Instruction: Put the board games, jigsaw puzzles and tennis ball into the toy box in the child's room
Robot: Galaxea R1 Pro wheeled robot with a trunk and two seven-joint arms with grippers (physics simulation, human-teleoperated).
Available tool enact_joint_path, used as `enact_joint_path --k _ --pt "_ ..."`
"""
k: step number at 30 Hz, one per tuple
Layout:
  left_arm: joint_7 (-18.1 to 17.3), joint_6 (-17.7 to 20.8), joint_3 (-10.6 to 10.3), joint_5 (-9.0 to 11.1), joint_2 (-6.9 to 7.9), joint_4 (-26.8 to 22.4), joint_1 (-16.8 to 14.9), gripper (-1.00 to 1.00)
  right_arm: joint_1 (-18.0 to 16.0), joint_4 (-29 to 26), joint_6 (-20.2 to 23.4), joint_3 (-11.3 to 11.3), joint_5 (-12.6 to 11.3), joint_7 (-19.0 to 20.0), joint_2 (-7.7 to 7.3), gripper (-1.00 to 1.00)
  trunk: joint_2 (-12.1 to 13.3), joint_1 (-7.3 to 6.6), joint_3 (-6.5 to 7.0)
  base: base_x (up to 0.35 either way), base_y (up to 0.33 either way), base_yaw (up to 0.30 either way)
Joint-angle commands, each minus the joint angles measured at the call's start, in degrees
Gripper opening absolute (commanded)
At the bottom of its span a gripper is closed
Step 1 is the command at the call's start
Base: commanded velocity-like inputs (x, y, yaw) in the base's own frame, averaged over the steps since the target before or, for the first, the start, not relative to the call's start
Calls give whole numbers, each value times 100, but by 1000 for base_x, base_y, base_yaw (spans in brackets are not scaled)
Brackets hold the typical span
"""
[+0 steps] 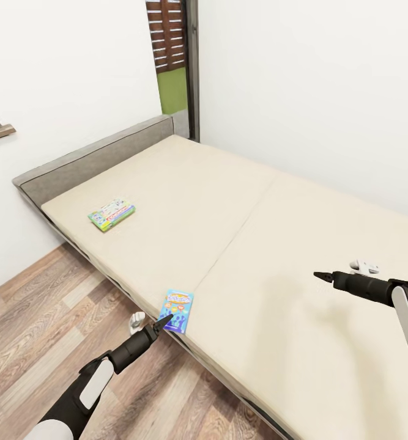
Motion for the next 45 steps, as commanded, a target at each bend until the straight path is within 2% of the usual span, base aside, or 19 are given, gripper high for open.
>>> enact_joint_path --k 1,7,8,33,34,37,42,45 --pt "-3 50 -12 59 4 0 -2 100 -4 -2 31 -8 2 22 1 100 -2 0 -4 0 0 0" --pt "0 49 -12 59 4 -1 -4 100 7 -18 31 -8 4 19 1 100 -2 0 -4 0 0 0" --pt "3 49 -12 59 4 -1 -3 -100 15 -23 31 -8 3 20 1 100 -2 0 -4 0 0 0" --pt "25 43 -12 57 4 -1 -5 -100 103 -130 31 -1 3 15 27 100 -2 0 -4 0 0 0" --pt "29 45 -193 59 -18 -610 72 -100 241 -289 36 0 9 14 36 100 -2 0 -4 0 0 0" --pt "37 55 -341 62 -22 -718 81 -100 242 -290 38 -1 7 14 36 100 -2 0 -4 0 0 0" --pt "42 69 -435 65 -31 -813 85 -100 246 -290 42 0 5 14 36 100 -2 0 -4 0 0 0" --pt "53 81 -482 64 -86 -867 87 -100 252 -290 44 0 -2 16 36 100 -2 0 -4 0 0 0"
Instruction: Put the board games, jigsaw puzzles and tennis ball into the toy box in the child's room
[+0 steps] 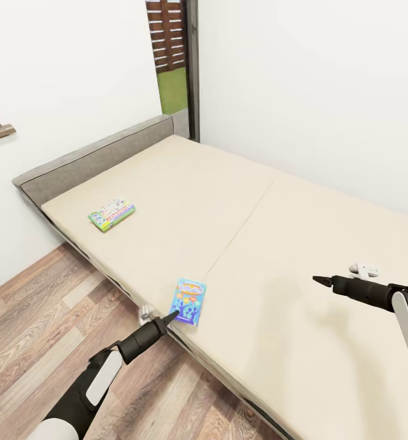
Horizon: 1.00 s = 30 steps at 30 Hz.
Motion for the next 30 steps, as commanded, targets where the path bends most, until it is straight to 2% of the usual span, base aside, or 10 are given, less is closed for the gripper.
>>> enact_joint_path --k 1,22,26,30 --pt "5 46 -13 59 5 -2 -2 -100 -4 -2 31 -8 2 22 1 100 -2 0 -4 0 0 0" --pt "103 69 -108 57 -191 -57 0 -100 122 6 22 30 0 45 1 100 -2 0 -4 0 0 0" --pt "103 72 -245 56 -251 -67 0 -100 151 6 13 38 0 50 1 100 -2 0 -4 0 0 0" --pt "168 83 -570 46 -288 -108 -4 -100 168 11 2 42 1 55 1 100 -2 0 -4 0 0 0"
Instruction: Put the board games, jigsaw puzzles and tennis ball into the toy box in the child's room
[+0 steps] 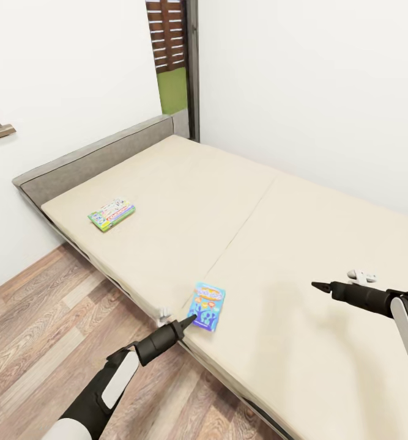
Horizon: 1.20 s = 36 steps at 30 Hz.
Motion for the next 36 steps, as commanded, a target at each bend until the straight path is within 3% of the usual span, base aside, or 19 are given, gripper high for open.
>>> enact_joint_path --k 1,3,4,11,20,24,26,32,34,36 --pt "3 51 -2 70 1 -1 -3 -100 -3 -2 32 -8 0 22 0 100 -2 0 -3 0 0 0" --pt "171 65 -129 77 -10 -18 -5 -100 1 -1 26 -7 0 25 0 100 -2 0 -3 0 0 0" --pt "602 89 -243 112 -28 -52 -6 -100 9 1 14 -6 5 29 0 100 -2 0 -3 0 0 0" --pt "1303 313 -343 138 -220 -285 -3 -100 21 -10 3 2 -4 38 0 100 -2 0 -3 0 0 0" --pt "1744 748 -389 153 -343 -709 44 -100 25 -193 43 1 -14 34 0 100 -2 0 -3 0 0 0" --pt "2054 888 -398 159 -410 -911 111 -100 26 -294 56 -2 -18 33 -1 100 -2 0 -3 0 0 0" --pt "2380 979 -404 165 -485 -1074 169 -100 26 -360 138 -3 -23 32 0 100 -2 0 -3 0 0 -21" --pt "2513 1018 -410 178 -513 -1272 233 -100 29 -406 239 -4 -23 31 0 100 159 -88 68 0 0 -27" --pt "2558 1041 -403 188 -482 -1735 468 -100 33 -437 303 -5 -25 31 0 100 239 -132 104 0 0 -7" --pt "2558 1046 -400 192 -471 -1805 505 -100 34 -442 310 -5 -25 31 0 100 319 -176 140 0 0 -3"
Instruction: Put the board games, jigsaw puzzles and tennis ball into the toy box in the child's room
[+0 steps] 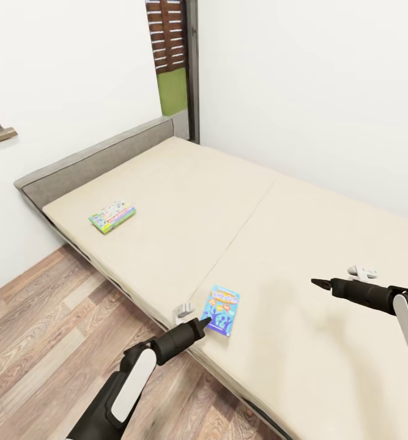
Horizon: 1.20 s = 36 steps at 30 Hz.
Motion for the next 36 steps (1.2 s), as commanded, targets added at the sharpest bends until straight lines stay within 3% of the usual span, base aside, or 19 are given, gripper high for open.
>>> enact_joint_path --k 1,5,11,36 --pt "4 34 8 28 3 -28 12 -100 -5 -4 37 -7 7 25 0 100 40 -23 15 0 0 -2" --pt "5 34 22 137 25 -118 60 -100 -8 -49 103 -7 15 25 0 100 200 -111 95 0 0 -121" --pt "9 34 23 147 27 -120 61 -100 -10 -238 425 -16 24 20 0 100 441 -243 229 0 0 -216" --pt "14 34 16 139 27 -84 57 -100 50 -455 425 -39 34 17 0 100 1444 -792 840 0 0 -219"
